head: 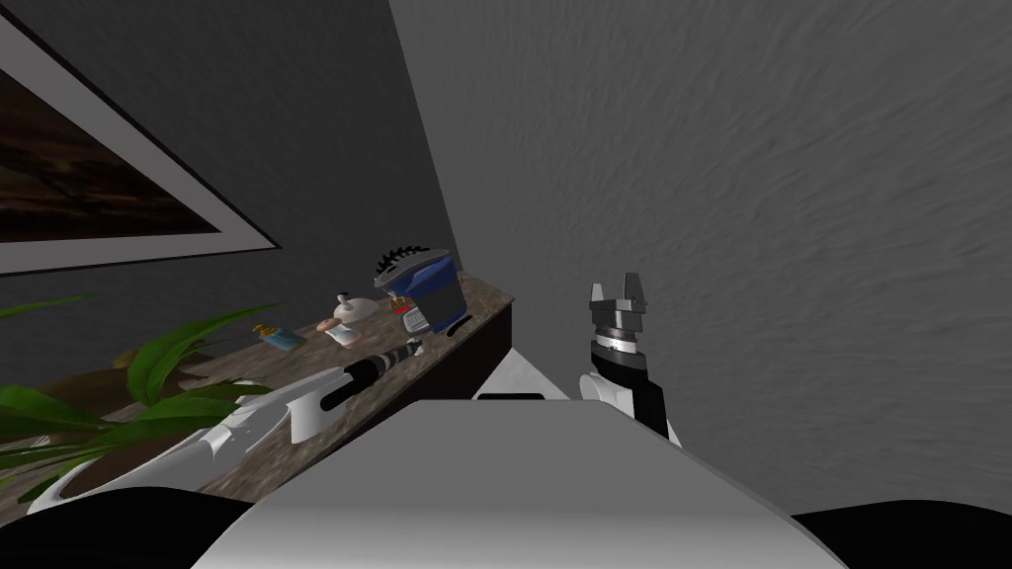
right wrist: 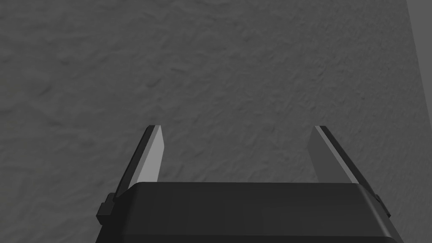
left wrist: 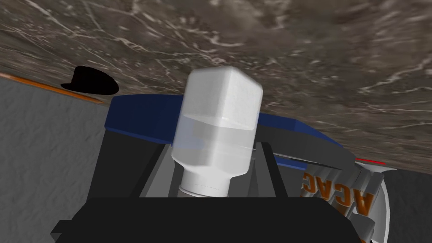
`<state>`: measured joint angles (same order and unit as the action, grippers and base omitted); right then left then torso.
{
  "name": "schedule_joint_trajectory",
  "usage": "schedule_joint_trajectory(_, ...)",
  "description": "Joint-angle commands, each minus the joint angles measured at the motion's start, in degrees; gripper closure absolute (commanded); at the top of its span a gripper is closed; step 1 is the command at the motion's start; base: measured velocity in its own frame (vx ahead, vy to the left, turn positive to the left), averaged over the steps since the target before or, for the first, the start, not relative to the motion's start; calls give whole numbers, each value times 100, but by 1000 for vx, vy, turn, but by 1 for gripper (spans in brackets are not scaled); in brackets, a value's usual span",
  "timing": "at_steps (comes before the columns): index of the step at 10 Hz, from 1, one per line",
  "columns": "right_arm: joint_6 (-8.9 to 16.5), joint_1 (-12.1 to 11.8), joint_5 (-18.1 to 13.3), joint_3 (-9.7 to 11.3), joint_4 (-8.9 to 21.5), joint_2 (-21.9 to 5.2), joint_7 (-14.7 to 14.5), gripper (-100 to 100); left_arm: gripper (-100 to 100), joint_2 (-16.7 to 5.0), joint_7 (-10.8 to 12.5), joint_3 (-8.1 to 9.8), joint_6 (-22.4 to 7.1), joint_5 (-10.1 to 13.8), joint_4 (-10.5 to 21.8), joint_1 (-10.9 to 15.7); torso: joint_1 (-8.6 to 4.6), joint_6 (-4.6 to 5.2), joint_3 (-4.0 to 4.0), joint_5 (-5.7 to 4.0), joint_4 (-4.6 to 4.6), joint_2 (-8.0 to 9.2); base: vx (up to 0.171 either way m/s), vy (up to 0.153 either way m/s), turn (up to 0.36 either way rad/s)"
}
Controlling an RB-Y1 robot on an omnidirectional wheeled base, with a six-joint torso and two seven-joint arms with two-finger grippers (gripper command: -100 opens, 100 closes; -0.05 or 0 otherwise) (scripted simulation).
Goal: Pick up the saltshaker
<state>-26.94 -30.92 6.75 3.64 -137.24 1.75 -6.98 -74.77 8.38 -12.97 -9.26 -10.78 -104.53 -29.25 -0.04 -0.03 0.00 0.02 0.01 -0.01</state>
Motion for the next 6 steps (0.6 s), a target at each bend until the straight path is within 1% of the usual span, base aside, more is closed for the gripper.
schedule_joint_trajectory(1, 0, 0, 0, 0, 0, 0, 0, 0, 100, 0, 0, 0, 0, 0, 0, 0, 0, 0, 0, 0, 0, 0, 0, 0, 0)
schedule_joint_trajectory(2, 0, 0, 0, 0, 0, 0, 0, 0, 0, 0, 0, 0, 2, 0, -1, 0, 0, -1, 0, -1, 0, 0, 0, 0, 0)
schedule_joint_trajectory(3, 0, 0, 0, 0, 0, 0, 0, 0, 100, -146, 60, 38, -47, 34, -163, -56, 0, -1, 0, -1, 0, 1, -39, 6, 117)
schedule_joint_trajectory(4, 0, 0, 0, 0, 0, 0, 0, 0, 100, -229, 93, 56, -75, 50, -253, -84, 1, -8, 8, -2, 2, 15, -61, 9, 127)
schedule_joint_trajectory(5, 0, 0, 0, 0, 0, 0, 0, 0, 100, -198, 70, 54, -55, 49, -209, -72, 1, -9, 15, -2, 5, 27, -27, 4, 23)
schedule_joint_trajectory(6, 0, 0, 0, 0, 0, 0, 0, 0, 0, -209, 81, 59, -65, 52, -225, -80, 1, -5, 11, 0, 4, 18, -5, 0, -1)
